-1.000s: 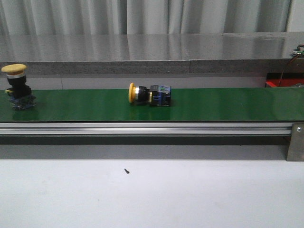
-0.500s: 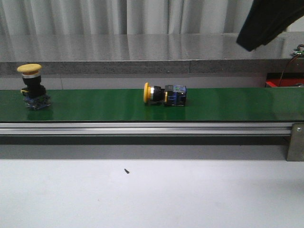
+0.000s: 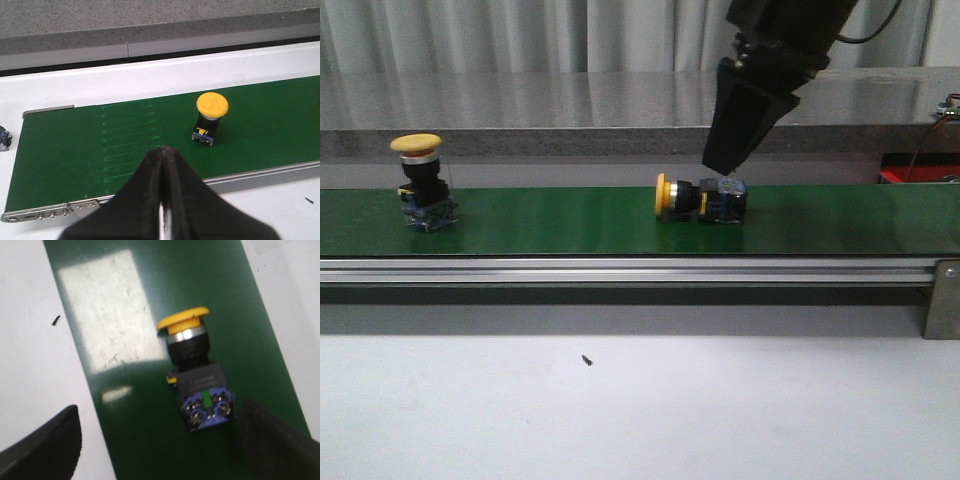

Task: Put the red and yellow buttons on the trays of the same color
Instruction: 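Lower the right gripper onto the tipped yellow button at belt end, then lift the yellow button into the yellow tray and open the right gripper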

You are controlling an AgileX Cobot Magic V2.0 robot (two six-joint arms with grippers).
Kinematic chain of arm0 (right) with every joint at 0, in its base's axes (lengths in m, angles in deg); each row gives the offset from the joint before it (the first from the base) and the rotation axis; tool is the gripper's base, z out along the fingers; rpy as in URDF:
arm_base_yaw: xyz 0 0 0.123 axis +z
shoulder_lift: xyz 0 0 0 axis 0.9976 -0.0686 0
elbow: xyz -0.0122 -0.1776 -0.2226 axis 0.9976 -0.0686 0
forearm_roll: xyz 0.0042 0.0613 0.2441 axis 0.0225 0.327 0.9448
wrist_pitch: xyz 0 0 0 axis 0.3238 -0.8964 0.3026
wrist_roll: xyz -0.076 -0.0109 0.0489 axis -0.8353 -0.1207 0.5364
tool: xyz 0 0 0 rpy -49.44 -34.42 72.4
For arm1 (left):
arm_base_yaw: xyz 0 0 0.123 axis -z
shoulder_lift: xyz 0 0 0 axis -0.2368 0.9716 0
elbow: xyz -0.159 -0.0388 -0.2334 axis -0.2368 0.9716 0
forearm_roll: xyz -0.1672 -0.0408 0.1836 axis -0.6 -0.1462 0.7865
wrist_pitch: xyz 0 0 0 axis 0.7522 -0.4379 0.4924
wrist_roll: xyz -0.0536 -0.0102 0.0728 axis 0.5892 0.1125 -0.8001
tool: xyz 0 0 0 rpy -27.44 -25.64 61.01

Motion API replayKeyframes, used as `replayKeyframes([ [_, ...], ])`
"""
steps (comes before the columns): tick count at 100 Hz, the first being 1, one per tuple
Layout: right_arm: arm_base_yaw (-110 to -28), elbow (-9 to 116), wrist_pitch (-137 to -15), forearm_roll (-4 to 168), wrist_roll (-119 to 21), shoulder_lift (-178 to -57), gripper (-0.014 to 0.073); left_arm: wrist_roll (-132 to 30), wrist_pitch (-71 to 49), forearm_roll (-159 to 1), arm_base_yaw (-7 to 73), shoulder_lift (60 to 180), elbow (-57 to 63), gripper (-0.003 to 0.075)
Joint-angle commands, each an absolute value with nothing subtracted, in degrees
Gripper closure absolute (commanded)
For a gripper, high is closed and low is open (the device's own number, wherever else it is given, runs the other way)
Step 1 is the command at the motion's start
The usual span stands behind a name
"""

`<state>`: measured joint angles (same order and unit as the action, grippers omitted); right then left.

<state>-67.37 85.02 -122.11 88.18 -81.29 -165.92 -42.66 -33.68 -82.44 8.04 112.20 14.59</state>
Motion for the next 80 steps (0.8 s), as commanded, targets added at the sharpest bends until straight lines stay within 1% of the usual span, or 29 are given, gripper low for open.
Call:
replayKeyframes([
  [1, -67.4, 90.0, -122.3, 88.1, -82.3, -165.9, -0.0036, -42.6, -30.1, -84.3, 8.6, 111.7, 13.0, 0.0740],
  [28, -67.5, 96.4, -123.3, 85.6, -82.3, -173.2, -0.0036, -42.6, -30.1, -84.3, 8.6, 111.7, 13.0, 0.0740],
  [35, -67.5, 96.7, -123.6, 85.2, -82.3, -174.6, -0.0017, -42.6, -30.1, -84.3, 8.6, 111.7, 13.0, 0.0740],
  [44, -67.5, 96.7, -124.3, 85.1, -82.3, -175.2, 0.0070, -42.6, -30.1, -84.3, 8.6, 111.7, 13.0, 0.0740],
  [61, -67.5, 96.7, -125.9, 85.1, -82.3, -175.3, 0.0342, -42.6, -30.1, -84.3, 8.6, 111.7, 13.0, 0.0740],
  [68, -67.7, 96.8, -127.3, 85.1, -82.1, -175.3, 0.0430, -42.6, -30.1, -84.3, 8.6, 111.7, 13.0, 0.0740],
  [75, -68.2, 96.9, -128.4, 85.1, -80.7, -175.2, 0.0476, -42.6, -30.1, -84.3, 8.6, 111.7, 13.0, 0.0740],
  [80, -68.5, 97.4, -129.4, 85.1, -79.1, -175.1, 0.0476, -42.6, -30.1, -84.3, 8.6, 111.7, 13.0, 0.0740],
])
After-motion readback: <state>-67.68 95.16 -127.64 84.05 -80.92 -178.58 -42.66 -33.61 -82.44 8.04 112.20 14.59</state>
